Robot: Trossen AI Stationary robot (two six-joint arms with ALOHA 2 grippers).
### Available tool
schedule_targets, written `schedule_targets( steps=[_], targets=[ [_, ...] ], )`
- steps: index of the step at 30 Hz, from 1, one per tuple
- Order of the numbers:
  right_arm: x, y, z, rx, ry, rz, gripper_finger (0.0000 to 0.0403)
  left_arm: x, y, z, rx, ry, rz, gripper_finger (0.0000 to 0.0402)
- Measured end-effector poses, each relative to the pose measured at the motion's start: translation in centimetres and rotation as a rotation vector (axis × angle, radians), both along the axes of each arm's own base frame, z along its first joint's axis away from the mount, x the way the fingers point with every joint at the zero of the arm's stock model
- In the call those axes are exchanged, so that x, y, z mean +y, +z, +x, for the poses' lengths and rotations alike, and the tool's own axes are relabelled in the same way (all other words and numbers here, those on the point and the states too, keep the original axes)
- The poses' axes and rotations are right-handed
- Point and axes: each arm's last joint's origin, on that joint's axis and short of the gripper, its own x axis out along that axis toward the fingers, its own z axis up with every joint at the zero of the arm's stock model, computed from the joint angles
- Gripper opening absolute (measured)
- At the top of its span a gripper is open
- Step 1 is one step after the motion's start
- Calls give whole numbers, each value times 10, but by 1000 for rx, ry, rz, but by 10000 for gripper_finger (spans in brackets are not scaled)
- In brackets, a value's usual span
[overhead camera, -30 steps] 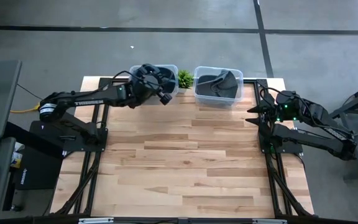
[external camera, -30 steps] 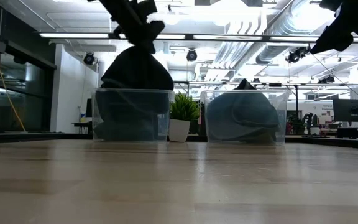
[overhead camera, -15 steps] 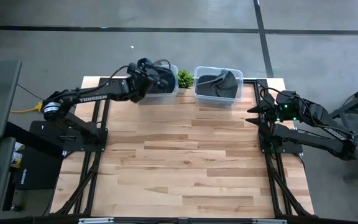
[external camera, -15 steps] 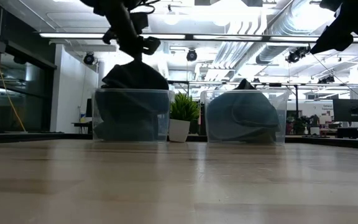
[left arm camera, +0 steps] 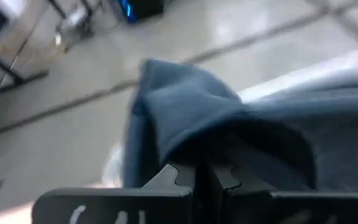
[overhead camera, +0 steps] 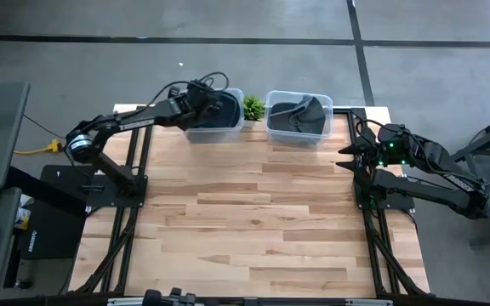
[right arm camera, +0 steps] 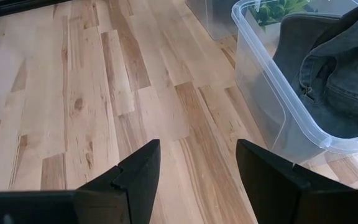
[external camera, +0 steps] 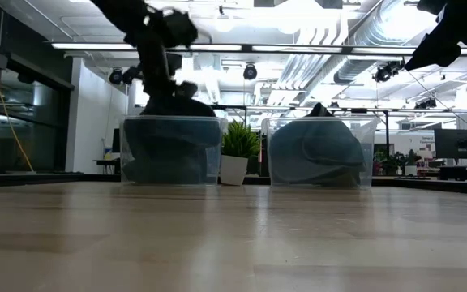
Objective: Pick & Place hat
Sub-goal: Put the blue cap into the left transparent bin
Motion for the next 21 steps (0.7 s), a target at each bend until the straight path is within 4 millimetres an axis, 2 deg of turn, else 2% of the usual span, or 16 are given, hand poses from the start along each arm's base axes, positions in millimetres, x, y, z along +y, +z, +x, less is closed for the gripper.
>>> schedule_targets(
  steps=[3, 16, 21],
  targets=[
    [0, 0, 0, 0, -1, 0, 205, 7, -11, -4, 8, 37, -48, 0],
    [0, 0, 0, 1, -6, -1, 206, 32, -58, 6, 33, 77, -186, 0],
    [0, 0, 0, 1, -7, -1, 205, 38, -68, 9, 32, 73, -205, 0]
  ],
)
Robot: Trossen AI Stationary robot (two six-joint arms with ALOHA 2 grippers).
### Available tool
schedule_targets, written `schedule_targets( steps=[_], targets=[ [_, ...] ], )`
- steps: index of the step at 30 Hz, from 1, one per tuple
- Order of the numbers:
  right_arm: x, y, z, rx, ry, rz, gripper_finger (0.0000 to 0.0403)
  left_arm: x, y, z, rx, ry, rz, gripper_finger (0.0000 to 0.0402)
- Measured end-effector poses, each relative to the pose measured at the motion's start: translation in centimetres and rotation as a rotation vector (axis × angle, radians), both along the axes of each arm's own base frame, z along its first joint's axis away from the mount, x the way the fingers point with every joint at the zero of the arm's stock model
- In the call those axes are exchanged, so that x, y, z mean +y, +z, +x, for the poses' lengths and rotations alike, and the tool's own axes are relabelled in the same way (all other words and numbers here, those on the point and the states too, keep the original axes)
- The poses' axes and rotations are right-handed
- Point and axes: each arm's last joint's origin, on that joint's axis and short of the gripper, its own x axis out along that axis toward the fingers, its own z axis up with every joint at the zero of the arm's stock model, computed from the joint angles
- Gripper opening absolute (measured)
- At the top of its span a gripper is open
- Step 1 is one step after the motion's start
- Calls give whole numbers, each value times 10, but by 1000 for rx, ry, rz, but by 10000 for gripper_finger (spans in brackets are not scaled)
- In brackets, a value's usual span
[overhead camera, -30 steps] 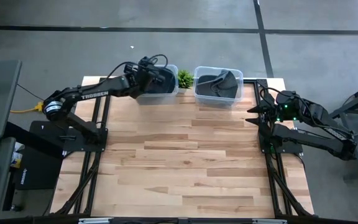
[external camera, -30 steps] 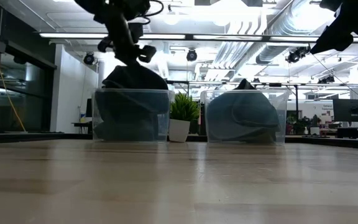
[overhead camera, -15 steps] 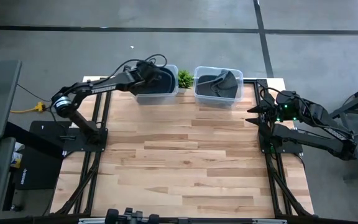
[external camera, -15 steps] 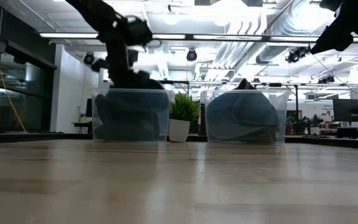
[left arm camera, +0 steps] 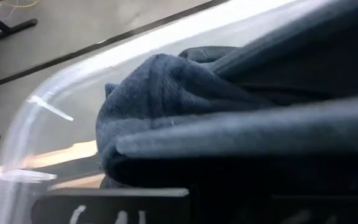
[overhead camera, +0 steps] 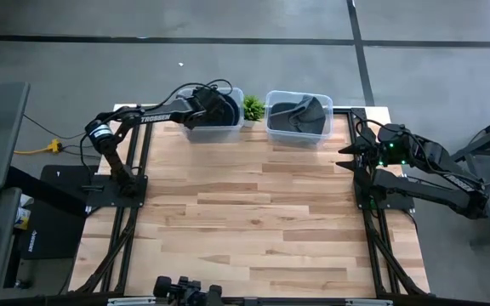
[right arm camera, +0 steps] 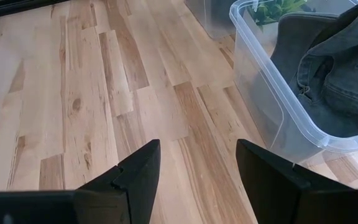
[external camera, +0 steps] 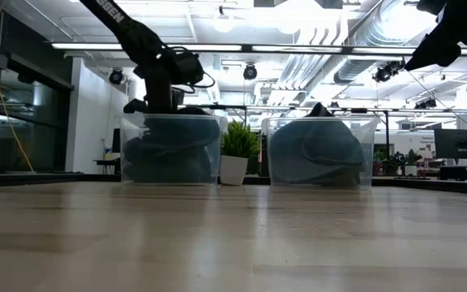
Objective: Pick & Place hat
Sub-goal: Put the blue cap into the left transparent bin
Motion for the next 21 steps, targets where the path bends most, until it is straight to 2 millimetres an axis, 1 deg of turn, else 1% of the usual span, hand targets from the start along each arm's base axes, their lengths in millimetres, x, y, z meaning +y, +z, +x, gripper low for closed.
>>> schedule_targets(
  steps=[5, 7, 12, 18, 21],
  targets=[
    [0, 0, 0, 0, 0, 0, 205, 1, 1, 3, -23, -16, 6, 0],
    [0, 0, 0, 0, -1, 0, 205, 1, 4, 3, -20, -23, -9, 0],
    [0, 0, 0, 0, 0, 0, 206, 2, 27, 6, -33, -40, -29, 0],
    [0, 0, 0, 0, -1, 0, 206, 2, 63, 11, -88, -98, -118, 0],
    [0, 0, 0, 0, 0, 0, 206, -3, 79, 14, -96, -122, -137, 0]
  ],
)
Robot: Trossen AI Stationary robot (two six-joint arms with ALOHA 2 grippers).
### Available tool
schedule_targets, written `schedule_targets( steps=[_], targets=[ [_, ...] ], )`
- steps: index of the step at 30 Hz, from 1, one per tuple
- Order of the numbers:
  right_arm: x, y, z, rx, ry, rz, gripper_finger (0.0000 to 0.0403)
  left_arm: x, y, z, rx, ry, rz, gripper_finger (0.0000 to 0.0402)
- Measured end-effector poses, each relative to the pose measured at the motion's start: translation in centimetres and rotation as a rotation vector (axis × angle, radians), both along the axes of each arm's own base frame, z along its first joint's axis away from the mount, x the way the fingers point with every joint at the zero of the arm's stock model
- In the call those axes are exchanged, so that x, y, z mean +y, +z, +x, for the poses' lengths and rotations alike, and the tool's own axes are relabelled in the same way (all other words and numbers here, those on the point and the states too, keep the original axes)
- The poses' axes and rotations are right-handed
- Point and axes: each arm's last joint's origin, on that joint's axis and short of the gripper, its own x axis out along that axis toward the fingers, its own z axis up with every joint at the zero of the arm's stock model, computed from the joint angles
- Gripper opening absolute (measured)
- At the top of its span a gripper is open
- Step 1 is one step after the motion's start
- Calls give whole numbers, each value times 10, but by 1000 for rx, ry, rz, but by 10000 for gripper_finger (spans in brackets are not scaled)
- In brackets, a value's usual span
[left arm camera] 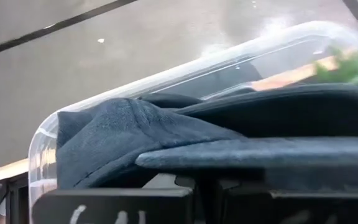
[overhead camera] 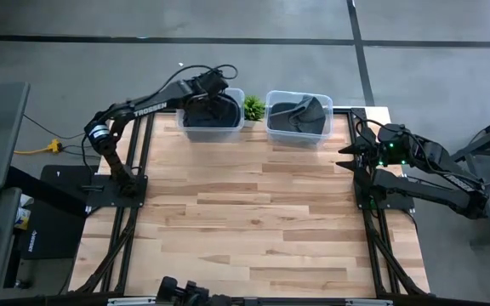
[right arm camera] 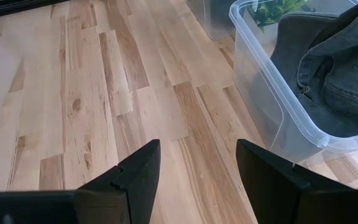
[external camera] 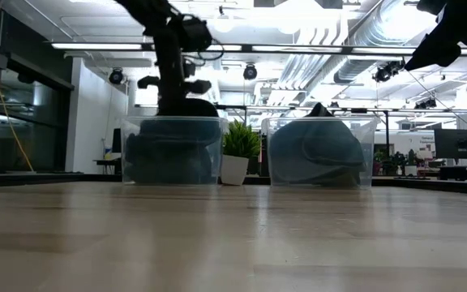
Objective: Pick & Place hat
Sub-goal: Put the blue cap into the left transparent bin, then return to Home Position
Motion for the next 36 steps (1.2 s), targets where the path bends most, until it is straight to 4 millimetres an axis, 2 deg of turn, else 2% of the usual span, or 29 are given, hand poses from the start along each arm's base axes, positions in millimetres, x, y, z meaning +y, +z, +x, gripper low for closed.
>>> schedule_targets(
  steps=[8, 17, 20, 26, 33, 36],
  targets=[
    [0, 0, 0, 0, 2, 1, 206, -22, 39, 7, 42, -46, 26, 0],
    [0, 0, 0, 0, 2, 1, 206, -42, 40, 16, 106, -137, 21, 0],
    [0, 0, 0, -1, 2, 1, 204, -46, 44, 9, 119, -139, -2, 0],
    [0, 0, 0, -1, 3, 1, 205, -49, 42, 8, 110, -169, -60, 0],
    [0, 0, 0, -1, 3, 1, 206, -55, 51, 4, 70, -225, -80, 0],
    [0, 0, 0, 0, 3, 1, 205, -64, 66, -6, 29, -232, -63, 0]
  ],
)
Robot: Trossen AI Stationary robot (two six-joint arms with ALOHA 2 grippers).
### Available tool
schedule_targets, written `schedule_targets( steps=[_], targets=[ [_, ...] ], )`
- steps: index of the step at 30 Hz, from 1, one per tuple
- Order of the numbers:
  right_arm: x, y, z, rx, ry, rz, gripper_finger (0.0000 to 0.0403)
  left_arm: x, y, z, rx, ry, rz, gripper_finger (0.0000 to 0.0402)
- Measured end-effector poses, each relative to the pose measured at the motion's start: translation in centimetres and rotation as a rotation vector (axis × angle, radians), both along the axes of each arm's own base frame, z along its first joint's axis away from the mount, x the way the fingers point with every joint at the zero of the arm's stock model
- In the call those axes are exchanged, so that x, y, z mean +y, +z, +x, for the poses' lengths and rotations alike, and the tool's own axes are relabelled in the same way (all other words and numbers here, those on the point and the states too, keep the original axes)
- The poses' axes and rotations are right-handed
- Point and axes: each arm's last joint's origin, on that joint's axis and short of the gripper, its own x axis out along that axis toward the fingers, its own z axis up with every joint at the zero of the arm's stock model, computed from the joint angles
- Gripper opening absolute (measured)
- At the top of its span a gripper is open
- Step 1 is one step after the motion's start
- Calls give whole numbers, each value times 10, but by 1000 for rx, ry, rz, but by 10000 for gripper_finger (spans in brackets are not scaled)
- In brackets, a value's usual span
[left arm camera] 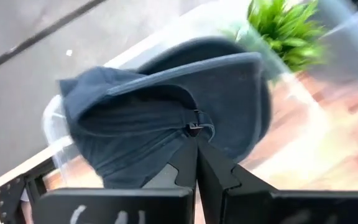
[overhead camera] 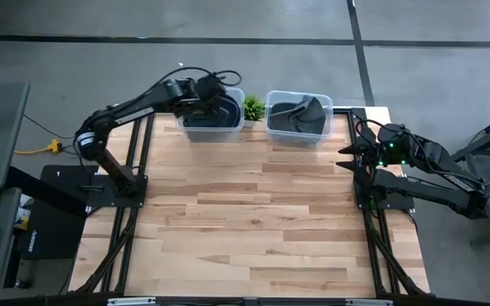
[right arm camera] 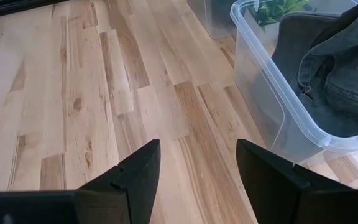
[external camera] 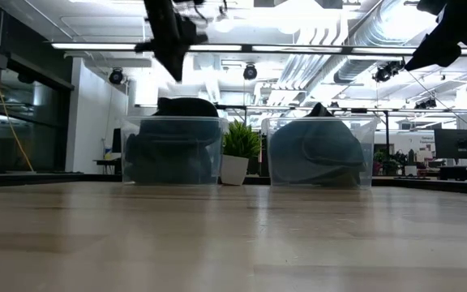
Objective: Pick & Place hat
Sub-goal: Return to Home Position
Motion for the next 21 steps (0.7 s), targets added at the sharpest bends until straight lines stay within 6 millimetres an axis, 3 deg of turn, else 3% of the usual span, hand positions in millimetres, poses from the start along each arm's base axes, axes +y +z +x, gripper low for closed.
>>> schedule_targets(
  steps=[4, 8, 11, 15, 21],
  targets=[
    [0, 0, 0, 3, 1, 1, 206, -27, 24, -14, -65, -60, 45, 0],
    [0, 0, 0, 2, 6, 2, 205, -69, 37, -23, -112, -130, 140, 0],
    [0, 0, 0, 1, 8, 3, 205, -102, 25, -20, -141, -199, 183, 0],
    [0, 0, 0, 0, 10, 3, 206, -140, -7, -18, -158, -305, 185, 0],
    [1, 0, 0, -1, 15, 3, 206, -168, -55, -34, -252, -350, 171, 0]
  ],
)
